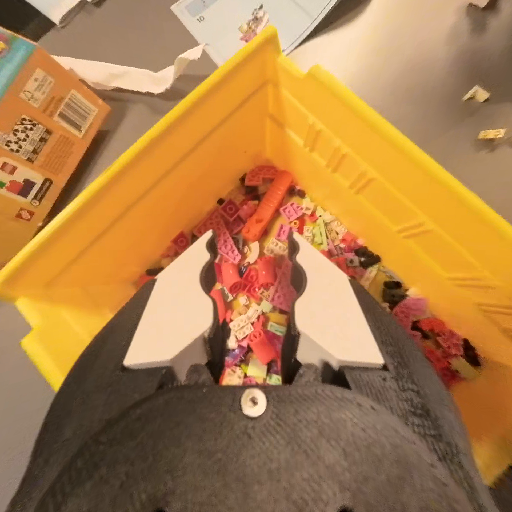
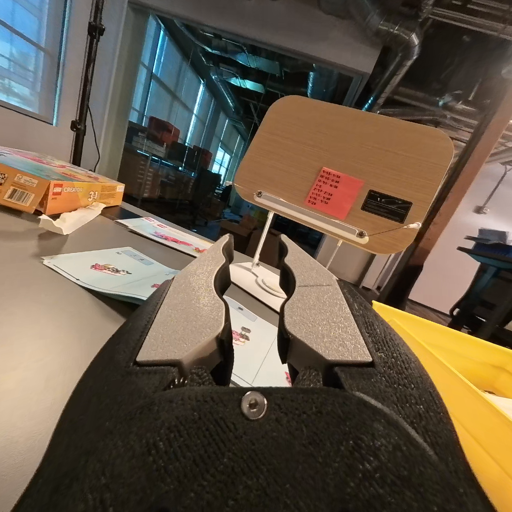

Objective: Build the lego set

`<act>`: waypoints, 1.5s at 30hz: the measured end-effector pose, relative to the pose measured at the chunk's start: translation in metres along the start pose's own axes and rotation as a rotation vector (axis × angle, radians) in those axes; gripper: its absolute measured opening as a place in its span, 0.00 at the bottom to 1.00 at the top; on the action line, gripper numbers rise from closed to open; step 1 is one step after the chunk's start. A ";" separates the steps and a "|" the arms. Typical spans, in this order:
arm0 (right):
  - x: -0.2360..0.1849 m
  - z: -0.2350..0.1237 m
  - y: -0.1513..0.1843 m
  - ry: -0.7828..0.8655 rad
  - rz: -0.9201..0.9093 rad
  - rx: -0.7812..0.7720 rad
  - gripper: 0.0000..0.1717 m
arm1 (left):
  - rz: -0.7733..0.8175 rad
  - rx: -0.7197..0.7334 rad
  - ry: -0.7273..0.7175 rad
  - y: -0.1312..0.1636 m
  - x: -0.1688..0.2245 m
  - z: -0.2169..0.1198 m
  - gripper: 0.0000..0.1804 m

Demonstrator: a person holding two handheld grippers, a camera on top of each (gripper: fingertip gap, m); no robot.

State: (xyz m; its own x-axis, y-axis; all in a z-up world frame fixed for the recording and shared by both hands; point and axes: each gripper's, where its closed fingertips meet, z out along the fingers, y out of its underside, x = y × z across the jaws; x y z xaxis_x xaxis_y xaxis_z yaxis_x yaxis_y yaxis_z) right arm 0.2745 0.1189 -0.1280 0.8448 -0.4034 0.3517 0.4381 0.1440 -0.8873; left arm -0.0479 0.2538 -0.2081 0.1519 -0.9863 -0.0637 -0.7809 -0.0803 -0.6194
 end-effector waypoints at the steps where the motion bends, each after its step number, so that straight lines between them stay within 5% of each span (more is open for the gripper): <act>1: 0.000 0.000 -0.001 -0.002 0.000 0.003 0.17 | 0.025 -0.026 -0.023 0.000 -0.003 0.007 0.28; 6: -0.001 0.000 -0.001 -0.016 0.015 0.012 0.17 | -0.007 -0.197 0.019 0.014 -0.014 0.042 0.32; 12: 0.002 -0.001 -0.003 -0.015 0.044 0.024 0.17 | 0.048 -0.178 0.053 0.009 -0.004 0.054 0.26; 14: 0.001 -0.002 -0.004 -0.023 0.049 0.031 0.16 | 0.095 -0.214 0.044 0.015 0.001 0.054 0.17; 22: 0.001 -0.004 -0.002 -0.035 0.074 0.020 0.13 | 0.134 -0.293 0.058 0.036 0.033 0.033 0.12; 29: -0.001 -0.003 -0.003 -0.039 0.059 0.027 0.12 | 0.044 -0.352 0.292 0.052 0.068 0.004 0.12; 35: -0.005 -0.004 -0.005 -0.060 0.061 0.036 0.12 | -0.006 -0.100 0.086 -0.003 0.022 -0.004 0.34; 41: -0.001 -0.004 -0.005 -0.070 0.127 0.044 0.13 | 0.118 -0.073 -0.019 -0.022 0.010 0.025 0.35; 45: -0.004 -0.004 -0.006 -0.082 0.114 0.045 0.13 | 0.099 -0.118 0.108 -0.019 0.022 0.050 0.37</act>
State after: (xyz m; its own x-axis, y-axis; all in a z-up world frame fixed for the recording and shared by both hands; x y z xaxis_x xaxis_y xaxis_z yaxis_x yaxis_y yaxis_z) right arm 0.2672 0.1161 -0.1257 0.9112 -0.3073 0.2745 0.3499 0.2253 -0.9093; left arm 0.0005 0.2409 -0.2366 0.0103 -0.9994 -0.0317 -0.8553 0.0076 -0.5180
